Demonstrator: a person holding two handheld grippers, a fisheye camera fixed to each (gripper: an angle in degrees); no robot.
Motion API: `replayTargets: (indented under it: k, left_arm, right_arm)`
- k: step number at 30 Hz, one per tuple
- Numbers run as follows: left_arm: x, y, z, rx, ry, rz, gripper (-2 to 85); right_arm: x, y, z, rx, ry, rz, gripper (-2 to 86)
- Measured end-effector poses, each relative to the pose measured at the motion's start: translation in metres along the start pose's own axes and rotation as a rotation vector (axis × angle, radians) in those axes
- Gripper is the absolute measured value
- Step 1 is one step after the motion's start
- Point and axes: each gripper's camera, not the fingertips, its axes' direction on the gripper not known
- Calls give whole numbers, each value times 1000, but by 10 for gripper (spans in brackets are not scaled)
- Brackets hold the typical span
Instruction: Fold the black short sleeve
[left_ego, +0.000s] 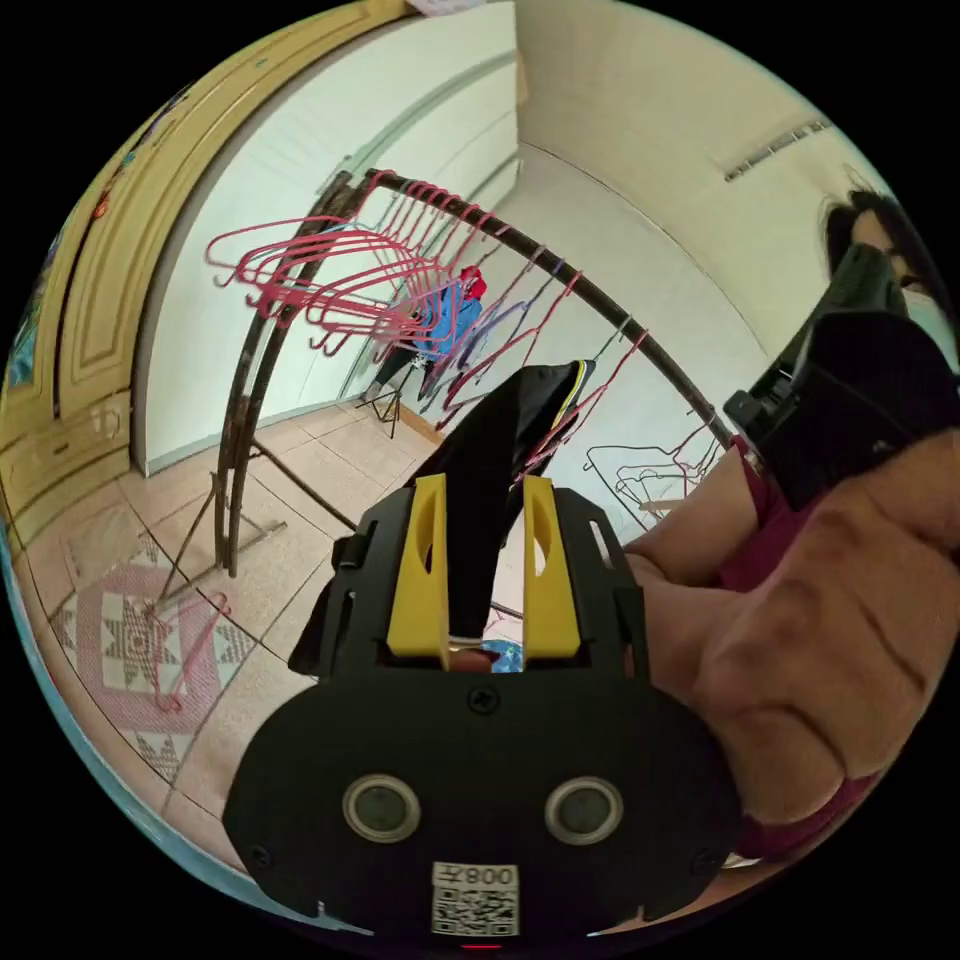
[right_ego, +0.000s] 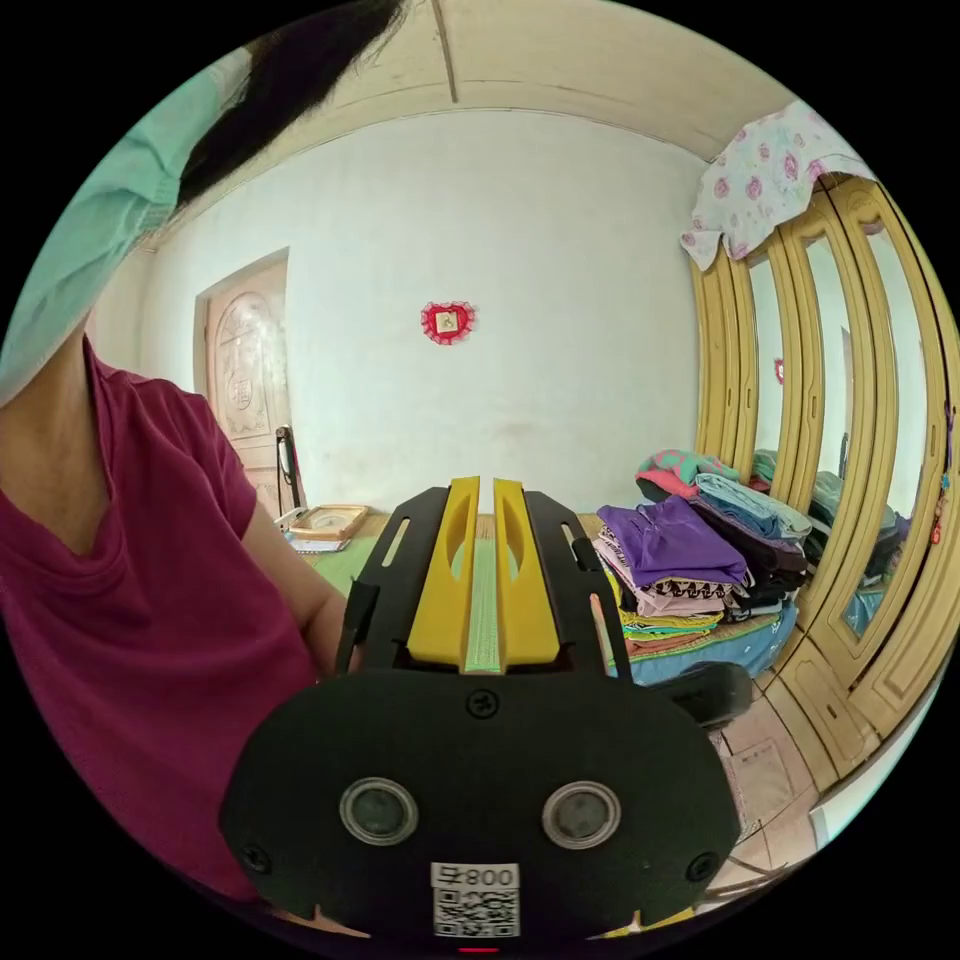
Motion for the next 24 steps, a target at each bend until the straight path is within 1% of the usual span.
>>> replayTargets:
  k: [5,8,10,14,16,22,24]
  left_arm:
    - [32,-47,40,-118,-78,81,99]
    - [40,-56,47,-136,-125,69,48]
    - [45,-55,35,-109,-161,55,22]
    - [43,-44,1,-56,-180,8,10]
    - [39,-30,-28,0,-195,-37,6]
    - [2,32,-106,178,-136,-202,3]
    - [-7,52,-123,210,-117,-234,2]
  right_arm:
    - [-10,-19,-42,24,-18,-15,3]
    - [-8,-23,-55,33,-26,-5,2]
    - [-7,-26,-61,29,-31,-3,2]
    - [-1,-28,-75,30,-47,8,1]
    - [4,-27,-80,31,-51,25,1]
    - [20,-20,-85,15,-70,71,1]
    - [25,-18,-85,10,-78,82,1]
